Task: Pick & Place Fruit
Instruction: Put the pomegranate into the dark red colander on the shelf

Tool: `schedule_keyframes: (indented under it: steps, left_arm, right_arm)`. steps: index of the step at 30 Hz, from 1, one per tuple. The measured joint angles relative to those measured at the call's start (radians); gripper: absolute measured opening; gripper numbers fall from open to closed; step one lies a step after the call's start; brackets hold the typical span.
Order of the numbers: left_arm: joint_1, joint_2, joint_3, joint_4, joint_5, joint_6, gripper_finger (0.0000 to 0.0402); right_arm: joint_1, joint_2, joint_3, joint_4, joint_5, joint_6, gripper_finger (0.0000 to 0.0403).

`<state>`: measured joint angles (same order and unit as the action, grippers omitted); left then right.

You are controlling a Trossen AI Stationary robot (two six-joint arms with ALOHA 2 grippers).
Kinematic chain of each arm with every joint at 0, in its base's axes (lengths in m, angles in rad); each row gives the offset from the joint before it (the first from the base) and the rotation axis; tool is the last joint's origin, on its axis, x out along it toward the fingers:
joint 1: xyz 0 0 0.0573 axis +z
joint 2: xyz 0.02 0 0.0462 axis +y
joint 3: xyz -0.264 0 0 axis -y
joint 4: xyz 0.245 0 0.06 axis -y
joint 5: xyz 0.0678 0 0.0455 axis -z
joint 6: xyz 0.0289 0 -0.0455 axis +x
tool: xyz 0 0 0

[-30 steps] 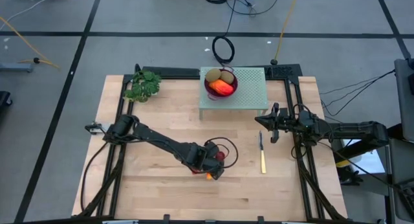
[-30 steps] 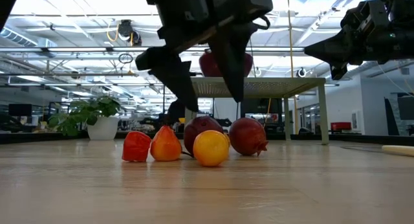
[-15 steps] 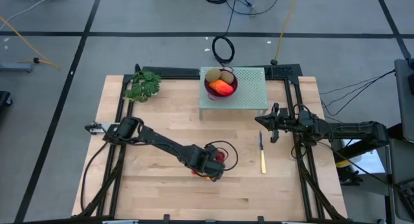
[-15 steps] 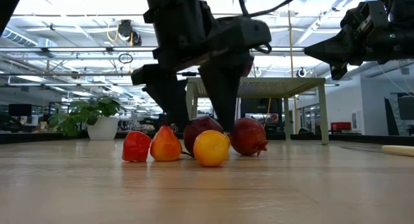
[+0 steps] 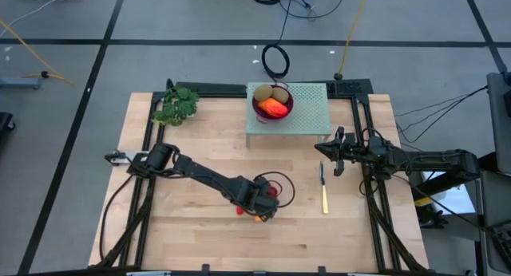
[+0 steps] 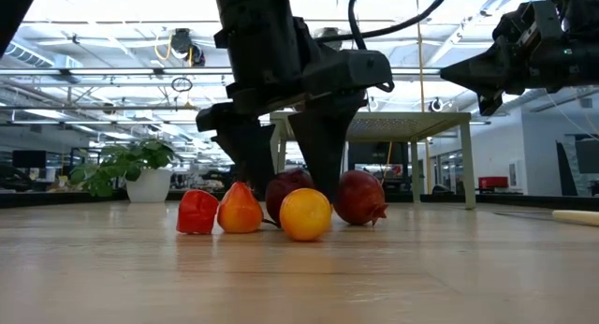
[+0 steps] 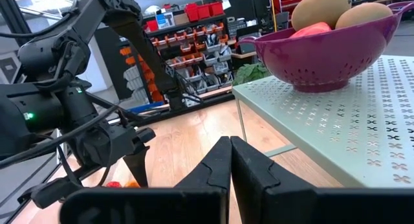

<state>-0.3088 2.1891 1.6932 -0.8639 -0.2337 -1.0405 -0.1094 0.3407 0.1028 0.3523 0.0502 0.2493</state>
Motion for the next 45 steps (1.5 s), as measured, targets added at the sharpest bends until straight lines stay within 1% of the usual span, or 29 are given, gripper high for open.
schedule_keyframes:
  steps: [8, 14, 16, 30, 33, 40, 45]
  left_arm:
    - [0.003, 0.000, 0.000, -0.001, -0.001, 0.037, 0.0335]
    - [0.003, 0.020, 0.000, -0.002, 0.017, 0.036, 0.0335]
    - [0.003, 0.024, 0.000, -0.001, 0.012, 0.018, 0.0335]
    - [0.003, 0.025, 0.000, -0.005, 0.000, 0.019, 0.0334]
    - [0.003, 0.025, 0.000, -0.005, 0.000, 0.019, 0.0317]
    - [0.003, 0.025, 0.000, -0.005, 0.000, 0.019, 0.0236]
    - [0.005, 0.024, 0.000, -0.004, -0.002, 0.014, 0.0199]
  right_arm:
    - [0.000, 0.000, 0.000, 0.000, 0.000, 0.000, 0.0004]
    - [0.000, 0.000, 0.000, 0.000, 0.000, 0.000, 0.0004]
    - [0.000, 0.000, 0.000, 0.000, 0.000, 0.000, 0.0004]
    - [0.000, 0.000, 0.000, -0.003, 0.000, 0.000, 0.0004]
    - [0.000, 0.000, 0.000, -0.003, 0.000, 0.000, 0.0004]
    - [0.000, 0.000, 0.000, -0.003, 0.000, 0.000, 0.0004]
    - [0.000, 0.000, 0.000, -0.003, 0.000, 0.000, 0.0004]
